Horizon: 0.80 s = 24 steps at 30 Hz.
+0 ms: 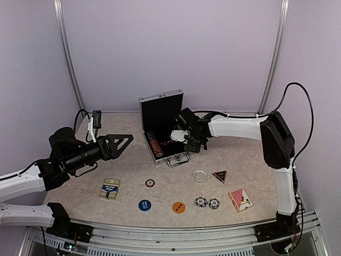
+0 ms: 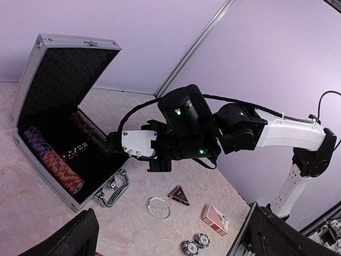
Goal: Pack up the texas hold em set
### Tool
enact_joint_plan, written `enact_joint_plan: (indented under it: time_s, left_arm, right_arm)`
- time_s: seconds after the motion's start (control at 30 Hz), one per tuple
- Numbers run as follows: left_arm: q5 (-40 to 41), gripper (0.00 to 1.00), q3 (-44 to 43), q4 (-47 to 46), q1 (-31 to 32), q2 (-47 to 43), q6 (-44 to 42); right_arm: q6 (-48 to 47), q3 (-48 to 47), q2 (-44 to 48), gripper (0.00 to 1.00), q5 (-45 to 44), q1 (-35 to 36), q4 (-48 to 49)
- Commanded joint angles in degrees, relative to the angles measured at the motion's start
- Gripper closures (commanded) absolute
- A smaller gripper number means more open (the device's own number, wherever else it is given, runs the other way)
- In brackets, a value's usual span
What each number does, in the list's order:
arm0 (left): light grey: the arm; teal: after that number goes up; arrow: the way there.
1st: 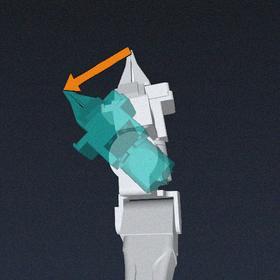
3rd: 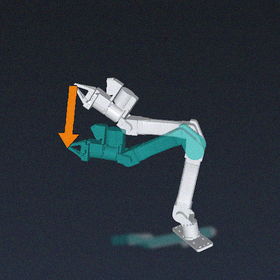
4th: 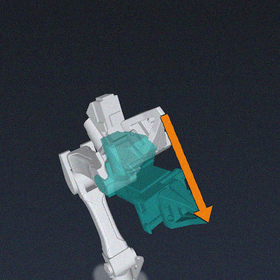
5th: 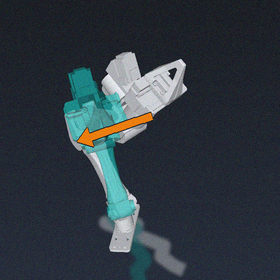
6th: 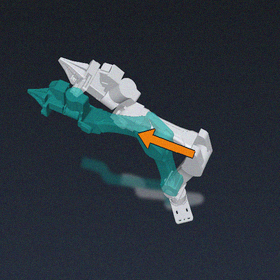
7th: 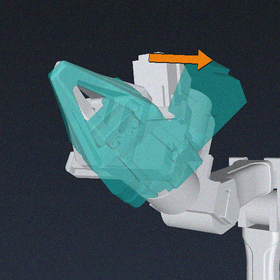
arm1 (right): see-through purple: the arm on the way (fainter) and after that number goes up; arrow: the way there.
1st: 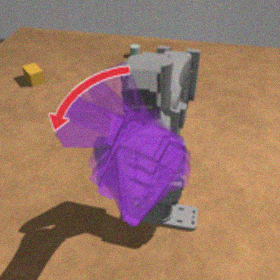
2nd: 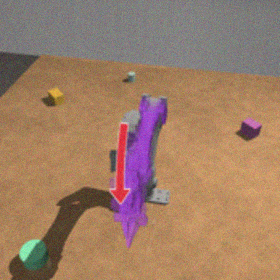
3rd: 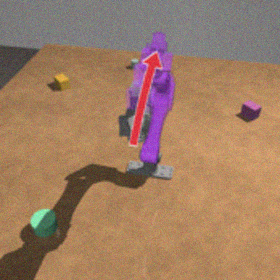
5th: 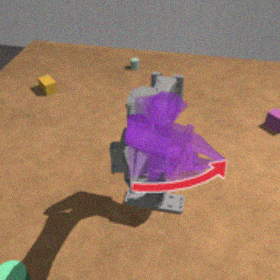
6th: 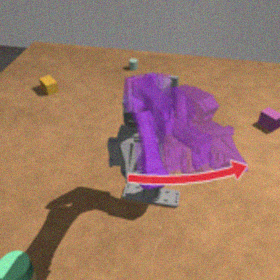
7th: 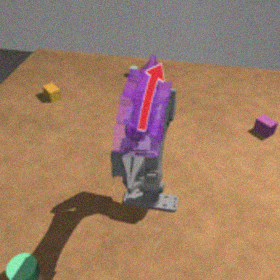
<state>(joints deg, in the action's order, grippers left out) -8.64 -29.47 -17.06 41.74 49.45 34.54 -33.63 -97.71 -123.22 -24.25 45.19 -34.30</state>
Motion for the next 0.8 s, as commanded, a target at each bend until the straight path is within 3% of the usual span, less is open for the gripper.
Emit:
enact_joint_plan:
  time_s: [0.0, 0.57, 0.77]
  left_arm:
    - [-0.7, 0.01, 0.9, -1.2, -0.7, -0.1, 0.4]
    - [-1.0, 0.01, 1.4, -1.4, -1.0, -0.8, 0.8]
    - [-1.0, 0.01, 1.6, -1.6, -1.0, -0.8, 1.0]
  right_arm:
    - [-0.4, -0.6, -1.1, 1.0, 0.7, -0.4, 0.5]
    - [-0.6, -0.9, -2.8, 1.0, -0.8, -0.1, 1.2]
    - [-0.7, -1.1, -3.2, 0.88, -2.2, -0.1, 1.9]
